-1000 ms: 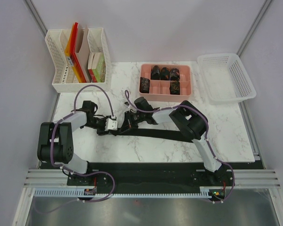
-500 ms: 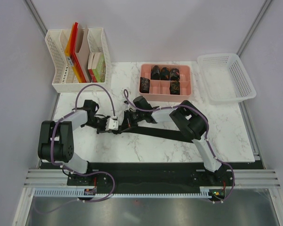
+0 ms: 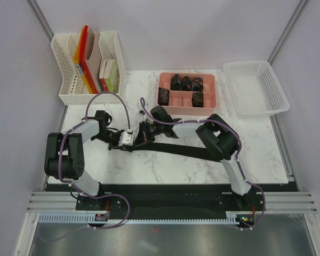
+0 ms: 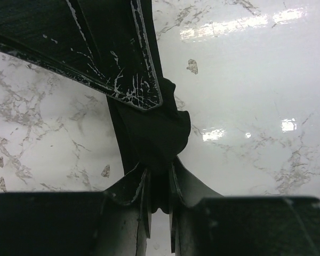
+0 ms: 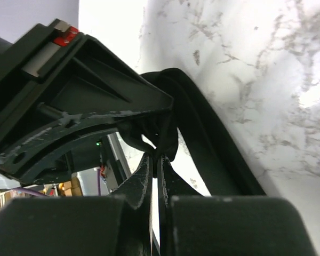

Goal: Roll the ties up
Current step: Roll the tie at the center of the board.

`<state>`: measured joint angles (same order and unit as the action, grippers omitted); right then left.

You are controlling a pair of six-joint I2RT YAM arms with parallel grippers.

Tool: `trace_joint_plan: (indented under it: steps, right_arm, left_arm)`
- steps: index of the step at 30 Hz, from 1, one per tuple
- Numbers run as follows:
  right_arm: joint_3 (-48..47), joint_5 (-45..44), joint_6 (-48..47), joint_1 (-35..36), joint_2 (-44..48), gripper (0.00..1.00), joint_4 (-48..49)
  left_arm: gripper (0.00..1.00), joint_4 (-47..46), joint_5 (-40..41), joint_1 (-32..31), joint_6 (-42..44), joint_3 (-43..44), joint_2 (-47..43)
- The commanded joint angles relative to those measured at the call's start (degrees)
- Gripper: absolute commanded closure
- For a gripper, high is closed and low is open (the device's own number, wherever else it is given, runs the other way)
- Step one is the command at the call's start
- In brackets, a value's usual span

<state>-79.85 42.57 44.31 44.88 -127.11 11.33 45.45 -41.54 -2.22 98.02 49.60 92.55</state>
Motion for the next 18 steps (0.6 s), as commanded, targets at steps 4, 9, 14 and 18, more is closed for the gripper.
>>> trace_joint_plan:
  steps: [4,9,14,18]
  right_arm:
    - [-2.06,-4.68,-4.76,-1.29,-2.35,0.99,-3.95]
    - [-3.2,-6.88,-7.31,-1.64,-4.11,1.0,-8.16]
    - [-3.73,-8.37,-8.02,-1.64,-6.04,1.0,-10.72]
    - [-3.73,-8.47,-8.1,-1.64,-6.57,1.0,-11.24]
  left_arm:
    - [0.8,4.64,1.37,0.37,3.23,1.72,0.35]
    - [0.68,4.82,1.11,0.81,2.8,2.51,0.7]
    - [0.47,4.82,-0.12,3.7,0.33,3.92,0.61]
    - [0.37,4.65,-0.12,5.47,0.24,4.19,1.14]
